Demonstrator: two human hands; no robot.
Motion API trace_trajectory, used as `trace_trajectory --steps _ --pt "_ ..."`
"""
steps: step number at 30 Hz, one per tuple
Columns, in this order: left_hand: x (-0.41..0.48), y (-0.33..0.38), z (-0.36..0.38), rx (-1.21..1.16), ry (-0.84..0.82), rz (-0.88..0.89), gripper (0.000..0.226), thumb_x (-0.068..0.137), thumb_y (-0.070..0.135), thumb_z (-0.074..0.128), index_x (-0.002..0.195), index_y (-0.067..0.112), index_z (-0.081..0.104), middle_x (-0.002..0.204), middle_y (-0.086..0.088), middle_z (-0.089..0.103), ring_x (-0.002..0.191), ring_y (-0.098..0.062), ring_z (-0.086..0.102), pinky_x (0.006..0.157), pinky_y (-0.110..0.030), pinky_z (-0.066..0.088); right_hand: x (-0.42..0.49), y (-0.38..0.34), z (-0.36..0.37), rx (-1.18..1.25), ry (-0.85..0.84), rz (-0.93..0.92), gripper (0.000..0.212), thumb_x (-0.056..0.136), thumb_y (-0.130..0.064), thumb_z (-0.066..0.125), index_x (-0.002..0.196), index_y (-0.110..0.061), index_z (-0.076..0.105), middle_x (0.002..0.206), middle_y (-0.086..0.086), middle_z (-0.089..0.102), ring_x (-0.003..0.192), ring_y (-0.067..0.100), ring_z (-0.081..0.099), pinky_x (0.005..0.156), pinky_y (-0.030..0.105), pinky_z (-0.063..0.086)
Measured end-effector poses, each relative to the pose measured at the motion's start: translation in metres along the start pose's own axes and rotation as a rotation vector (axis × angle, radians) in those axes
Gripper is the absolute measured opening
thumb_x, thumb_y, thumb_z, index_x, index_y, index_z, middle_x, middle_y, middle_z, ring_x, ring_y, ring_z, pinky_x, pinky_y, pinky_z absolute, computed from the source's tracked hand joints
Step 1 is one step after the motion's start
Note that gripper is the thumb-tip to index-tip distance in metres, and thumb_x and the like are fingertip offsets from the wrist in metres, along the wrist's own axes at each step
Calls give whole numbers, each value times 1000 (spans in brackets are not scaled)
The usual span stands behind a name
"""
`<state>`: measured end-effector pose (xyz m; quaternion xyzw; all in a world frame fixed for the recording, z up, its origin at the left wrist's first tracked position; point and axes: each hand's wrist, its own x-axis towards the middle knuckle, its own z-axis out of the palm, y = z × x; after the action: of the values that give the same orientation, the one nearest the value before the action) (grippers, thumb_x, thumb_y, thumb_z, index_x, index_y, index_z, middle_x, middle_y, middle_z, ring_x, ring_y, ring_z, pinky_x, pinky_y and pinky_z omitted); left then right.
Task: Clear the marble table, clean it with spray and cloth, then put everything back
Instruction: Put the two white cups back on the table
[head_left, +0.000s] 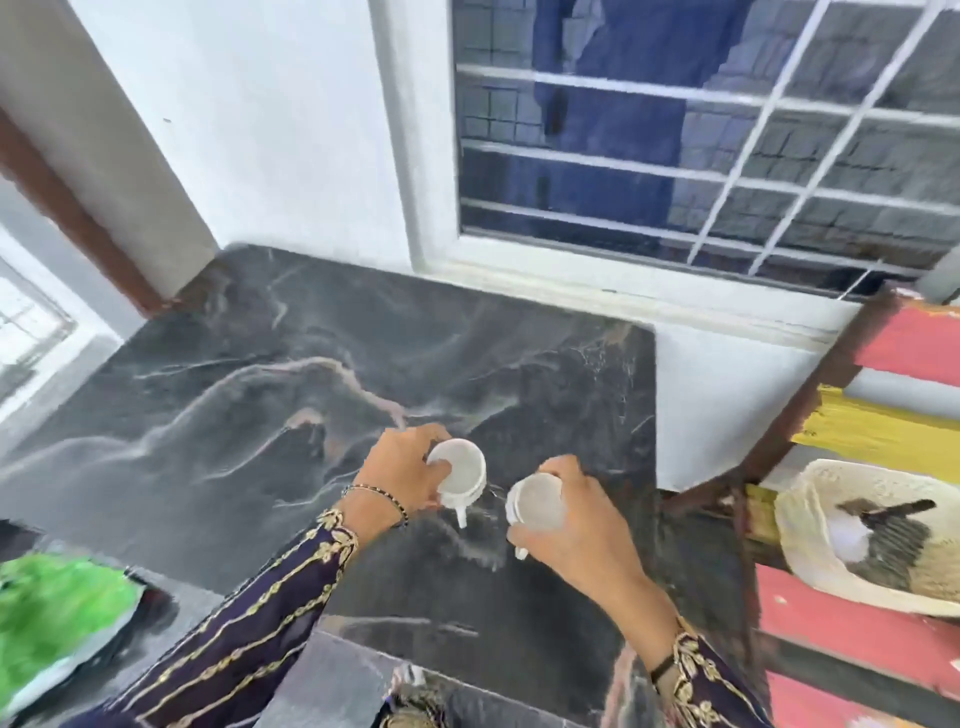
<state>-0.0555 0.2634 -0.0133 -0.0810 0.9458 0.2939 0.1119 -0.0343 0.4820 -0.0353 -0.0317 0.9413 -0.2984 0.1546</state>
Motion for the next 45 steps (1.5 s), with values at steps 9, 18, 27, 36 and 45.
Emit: trace_trajectory --steps 9,18,27,36,45 --pt "25 -186 -86 74 68 -198 45 80 16 58 123 29 64 113 -13 70 103 -35 64 86 -37 51 41 -130 106 -85 -152 -90 62 75 -44 76 124 -29 40 108 -2 49 97 22 53 71 35 41" --pt "46 -253 -108 14 89 -215 38 77 6 57 112 17 68 100 -18 72 94 -36 64 78 -39 55 77 -175 143 -182 -159 -97 58 80 -39 73 126 -22 43 126 0 55 115 27 55 82 40 49" --pt "69 -250 -113 -28 165 -209 35 78 6 56 111 13 68 101 -19 72 93 -37 65 82 -42 55 111 -180 146 -143 -75 -83 64 83 -41 72 136 -22 42 138 0 53 122 29 53 91 42 46" --pt "68 -219 -118 500 250 -169 24 89 23 50 109 12 58 106 -10 66 93 -35 66 68 -36 44 96 -165 131 -65 -47 -107 76 86 -55 71 145 -25 35 146 -1 47 132 26 46 95 44 47" --pt "44 -96 -81 524 284 166 22 93 26 45 100 12 60 99 -7 66 89 -35 67 62 -38 41 54 -105 86 42 16 -78 57 95 -48 64 141 -23 42 145 -4 49 127 17 54 97 39 49"
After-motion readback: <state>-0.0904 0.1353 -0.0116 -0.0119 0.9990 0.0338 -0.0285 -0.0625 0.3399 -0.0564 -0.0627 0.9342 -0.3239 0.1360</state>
